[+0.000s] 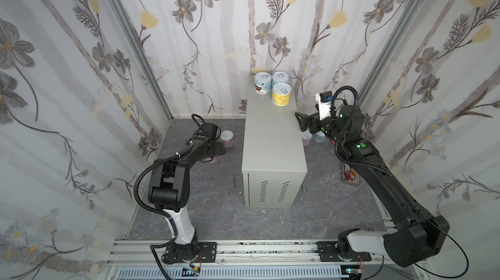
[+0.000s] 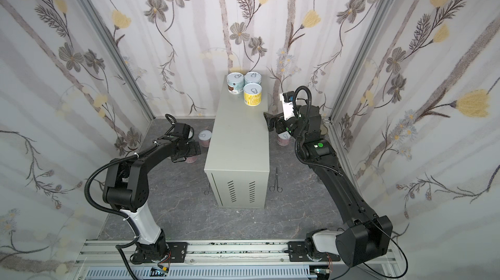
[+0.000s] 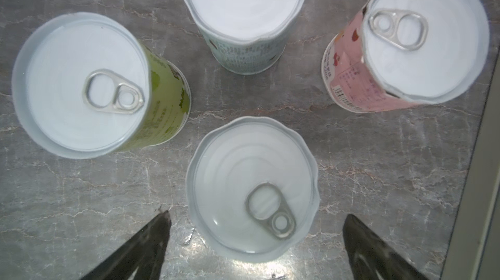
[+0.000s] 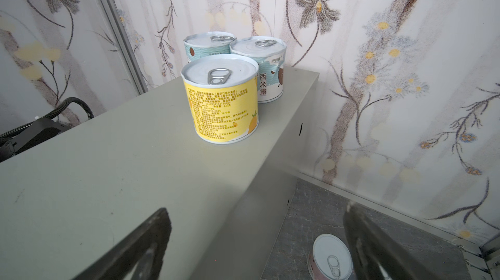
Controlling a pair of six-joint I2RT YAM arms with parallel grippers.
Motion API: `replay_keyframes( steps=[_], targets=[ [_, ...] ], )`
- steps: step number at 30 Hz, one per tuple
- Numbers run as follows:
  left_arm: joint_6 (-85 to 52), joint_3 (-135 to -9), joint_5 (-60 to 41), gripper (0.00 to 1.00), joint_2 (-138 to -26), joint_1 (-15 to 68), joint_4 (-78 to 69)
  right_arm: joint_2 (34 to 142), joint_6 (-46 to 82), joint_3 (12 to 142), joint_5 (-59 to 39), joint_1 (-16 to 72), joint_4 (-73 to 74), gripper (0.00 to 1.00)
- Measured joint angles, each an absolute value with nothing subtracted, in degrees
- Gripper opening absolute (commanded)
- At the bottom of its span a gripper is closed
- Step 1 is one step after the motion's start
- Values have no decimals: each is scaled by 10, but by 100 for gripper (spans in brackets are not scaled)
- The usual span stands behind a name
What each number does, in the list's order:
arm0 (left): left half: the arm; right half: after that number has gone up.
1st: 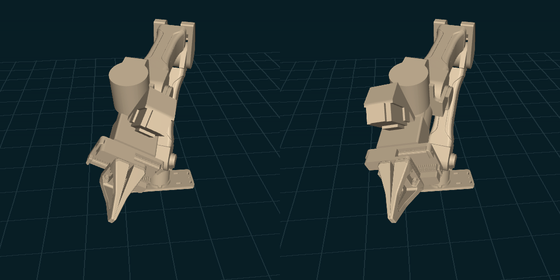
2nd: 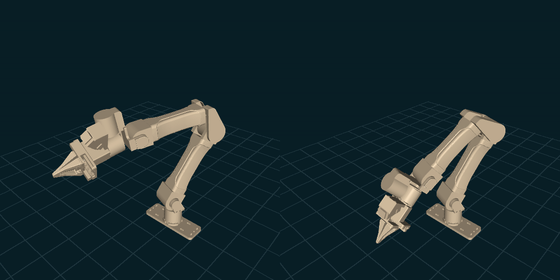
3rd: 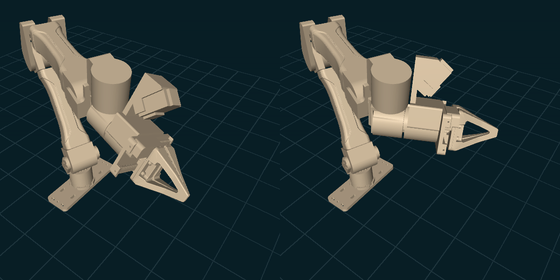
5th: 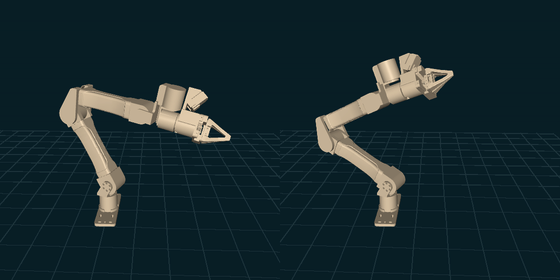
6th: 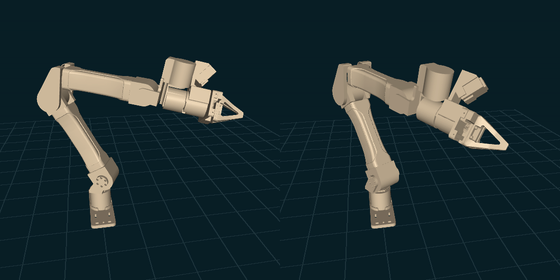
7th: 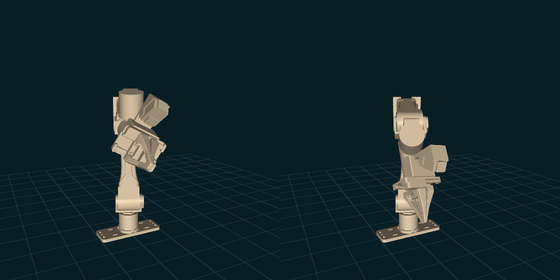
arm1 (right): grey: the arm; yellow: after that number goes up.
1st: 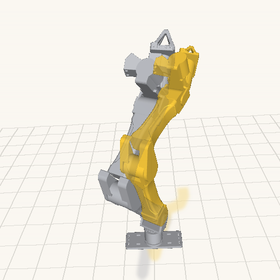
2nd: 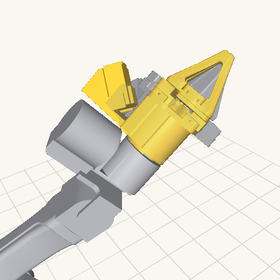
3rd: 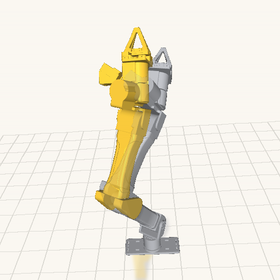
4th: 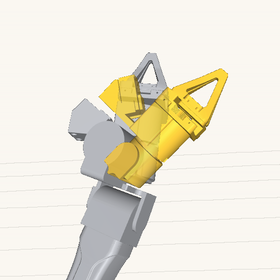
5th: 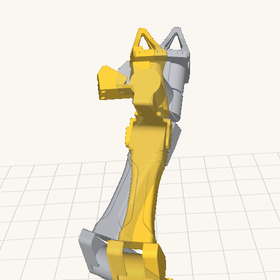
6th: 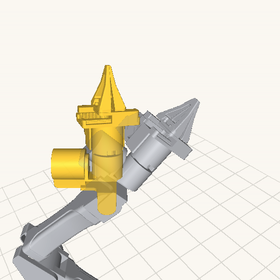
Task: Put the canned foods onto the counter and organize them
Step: 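Withdraw the right gripper while the left gripper descends onto the pink can, then grasp the pink can with the left gripper and lift it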
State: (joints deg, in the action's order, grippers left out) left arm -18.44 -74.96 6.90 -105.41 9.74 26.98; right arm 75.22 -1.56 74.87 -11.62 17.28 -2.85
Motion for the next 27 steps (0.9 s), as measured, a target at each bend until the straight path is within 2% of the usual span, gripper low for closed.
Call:
replay_keyframes(
  steps=[8,17,27],
  targets=[
    [-184,-779,74,99,-1098,94,262,754,-16,745,-117,169,-29,100],
    [-185,-790,73,81,-1121,91,261,753,-16,736,-117,164,-28,100],
    [-194,-781,69,72,-1122,90,258,753,-16,732,-119,159,-24,100]
  ],
)
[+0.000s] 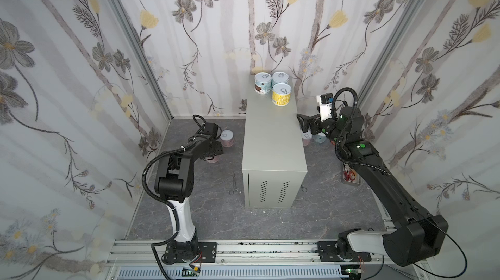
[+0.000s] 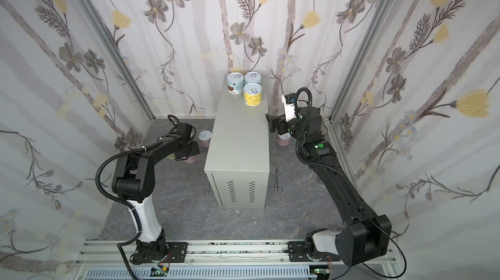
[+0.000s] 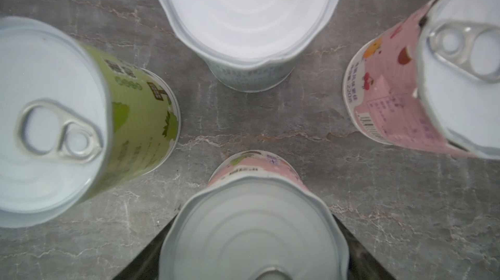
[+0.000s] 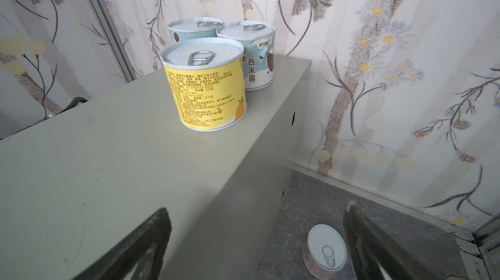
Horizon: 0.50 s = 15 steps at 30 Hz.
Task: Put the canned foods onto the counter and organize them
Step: 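Grasp the pink can with the left gripper and lift it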
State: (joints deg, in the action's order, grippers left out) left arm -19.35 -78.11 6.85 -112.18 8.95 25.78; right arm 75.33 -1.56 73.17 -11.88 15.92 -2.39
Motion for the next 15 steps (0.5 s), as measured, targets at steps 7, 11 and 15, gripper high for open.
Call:
replay_keyframes(
  steps=[7,11,15],
  targets=[
    [-195,-776,68,59,-1120,90,252,743,-16,727,-121,154,-20,100],
    [-194,-769,68,56,-1110,90,253,732,-16,722,-121,153,-17,100],
    [-194,-766,64,55,-1079,90,282,723,-16,720,-121,151,-15,100]
  ],
)
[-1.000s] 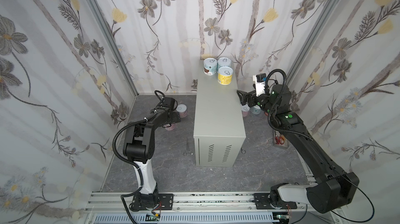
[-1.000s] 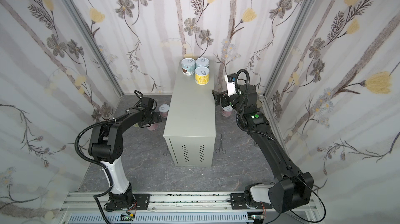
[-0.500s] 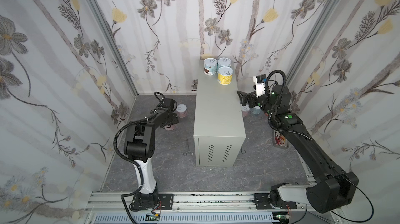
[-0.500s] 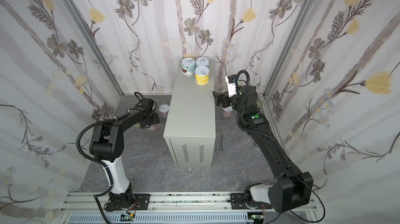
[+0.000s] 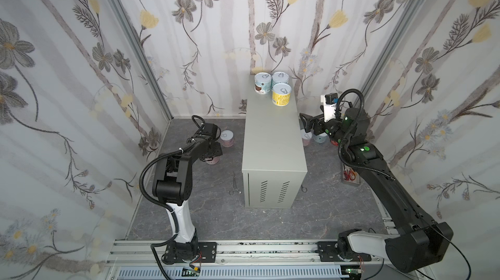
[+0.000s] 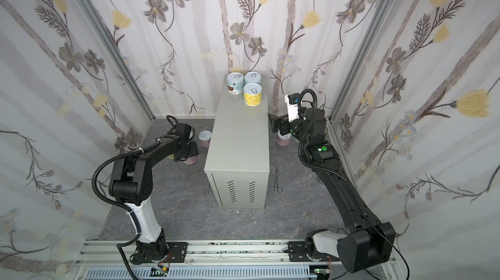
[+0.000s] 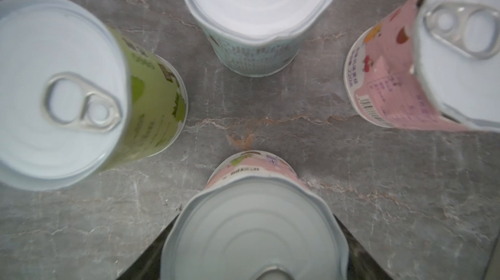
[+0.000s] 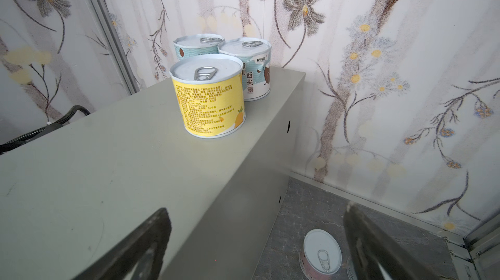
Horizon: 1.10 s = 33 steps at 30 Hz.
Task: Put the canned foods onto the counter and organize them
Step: 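Grasp the pink can with the left gripper and lift it, then carry the pink can with the left gripper onto the cabinet top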
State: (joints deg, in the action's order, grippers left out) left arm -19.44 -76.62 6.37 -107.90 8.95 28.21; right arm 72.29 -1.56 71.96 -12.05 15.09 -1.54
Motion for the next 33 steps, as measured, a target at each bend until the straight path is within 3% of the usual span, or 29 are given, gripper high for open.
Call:
replay_keyframes(
  steps=[8,21,33],
  targets=[
    [-185,-818,53,55,-998,92,340,712,-15,714,-121,150,10,100],
    [-142,-1029,5,55,-899,129,466,689,0,722,-143,150,17,100],
    [-105,-1190,-35,56,-902,216,536,653,15,726,-161,166,5,100]
  ],
)
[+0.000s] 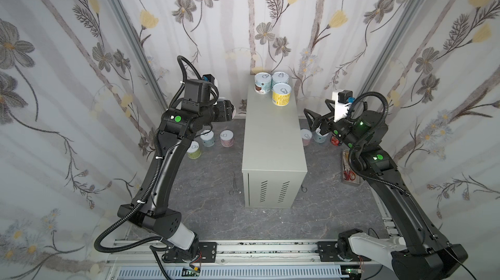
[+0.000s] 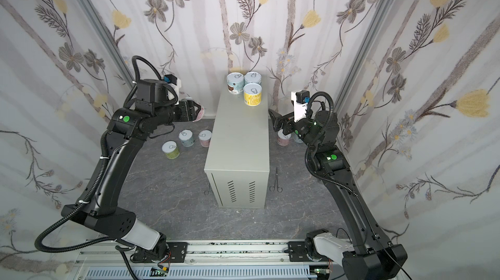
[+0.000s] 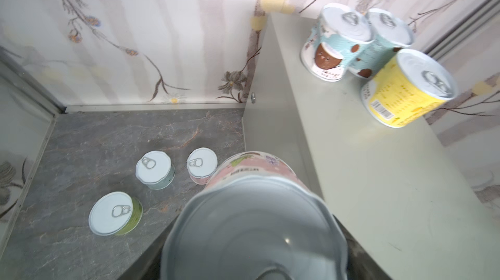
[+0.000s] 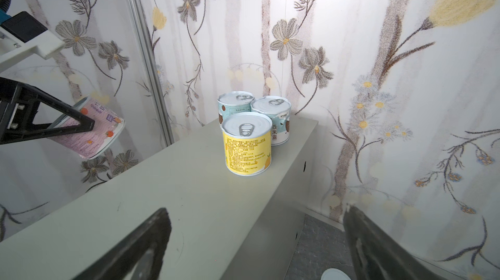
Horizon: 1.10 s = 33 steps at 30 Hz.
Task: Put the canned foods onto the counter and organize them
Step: 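Carry the pink can with the left gripper onto the cabinet top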
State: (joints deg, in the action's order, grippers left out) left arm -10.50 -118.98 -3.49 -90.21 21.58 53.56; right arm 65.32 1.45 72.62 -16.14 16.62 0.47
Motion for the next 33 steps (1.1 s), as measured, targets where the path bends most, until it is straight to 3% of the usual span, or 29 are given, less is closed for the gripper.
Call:
replay_keyframes(
  steps=[18,33],
  targets=[
    [-55,-1354,-29,59,-1020,312,615,636,8,715,-148,199,-29,100],
    [-41,-1411,-26,74,-1086,329,597,609,7,686,-140,200,-30,100]
  ],
)
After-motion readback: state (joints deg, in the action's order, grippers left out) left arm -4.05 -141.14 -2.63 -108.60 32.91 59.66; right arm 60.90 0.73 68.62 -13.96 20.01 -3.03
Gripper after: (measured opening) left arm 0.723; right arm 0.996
